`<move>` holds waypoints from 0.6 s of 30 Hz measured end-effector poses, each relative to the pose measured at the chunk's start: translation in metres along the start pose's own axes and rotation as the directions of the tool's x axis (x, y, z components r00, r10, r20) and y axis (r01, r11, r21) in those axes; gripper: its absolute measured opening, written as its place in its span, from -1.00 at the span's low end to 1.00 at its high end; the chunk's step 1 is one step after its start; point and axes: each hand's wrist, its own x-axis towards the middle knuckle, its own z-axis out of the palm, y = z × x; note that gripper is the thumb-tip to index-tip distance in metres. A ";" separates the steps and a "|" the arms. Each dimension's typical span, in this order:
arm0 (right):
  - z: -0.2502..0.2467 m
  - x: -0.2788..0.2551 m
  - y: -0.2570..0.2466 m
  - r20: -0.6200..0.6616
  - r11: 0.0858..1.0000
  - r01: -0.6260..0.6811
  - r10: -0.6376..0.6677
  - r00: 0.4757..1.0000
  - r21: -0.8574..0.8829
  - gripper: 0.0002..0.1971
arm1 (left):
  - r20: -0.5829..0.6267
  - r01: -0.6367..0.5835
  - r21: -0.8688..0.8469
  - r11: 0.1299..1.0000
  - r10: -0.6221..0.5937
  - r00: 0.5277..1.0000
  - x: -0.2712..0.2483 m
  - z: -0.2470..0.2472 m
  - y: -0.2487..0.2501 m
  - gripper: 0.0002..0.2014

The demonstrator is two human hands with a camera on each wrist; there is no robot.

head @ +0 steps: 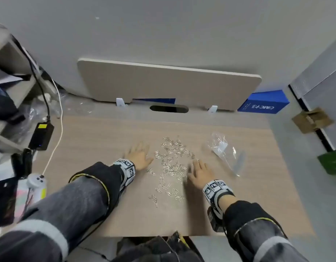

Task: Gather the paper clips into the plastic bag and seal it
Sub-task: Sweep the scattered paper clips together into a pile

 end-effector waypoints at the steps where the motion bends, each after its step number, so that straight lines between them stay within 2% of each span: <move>1: 0.007 -0.005 0.003 0.023 1.000 -0.013 0.013 1.000 0.006 -0.33 | -0.003 0.027 -0.001 1.000 -0.027 1.000 -0.003 0.005 -0.002 -0.30; 4: 0.028 -0.011 0.012 -0.036 0.995 -0.069 0.072 0.997 0.078 -0.31 | -0.073 0.106 -0.052 0.993 -0.109 0.991 -0.007 0.024 -0.009 -0.27; 8: 0.034 -0.002 0.008 -0.145 0.979 -0.114 0.139 0.980 0.167 -0.29 | -0.133 0.103 -0.099 0.990 -0.115 0.984 -0.004 0.040 -0.014 -0.18; 13: 0.035 0.017 -0.001 -0.146 0.962 -0.144 0.180 0.973 0.232 -0.24 | -0.176 0.098 -0.086 0.991 -0.112 0.978 0.011 0.049 -0.014 -0.15; 15: 0.036 0.020 -0.008 -0.083 0.970 -0.128 0.148 0.985 0.208 -0.23 | -0.112 0.087 -0.058 0.995 -0.093 0.989 0.019 0.056 -0.014 -0.10; 18: 0.045 0.018 -0.023 -0.049 0.993 0.007 -0.001 0.999 0.121 -0.21 | -0.062 -0.026 0.005 1.000 0.026 0.998 0.023 0.069 -0.007 -0.09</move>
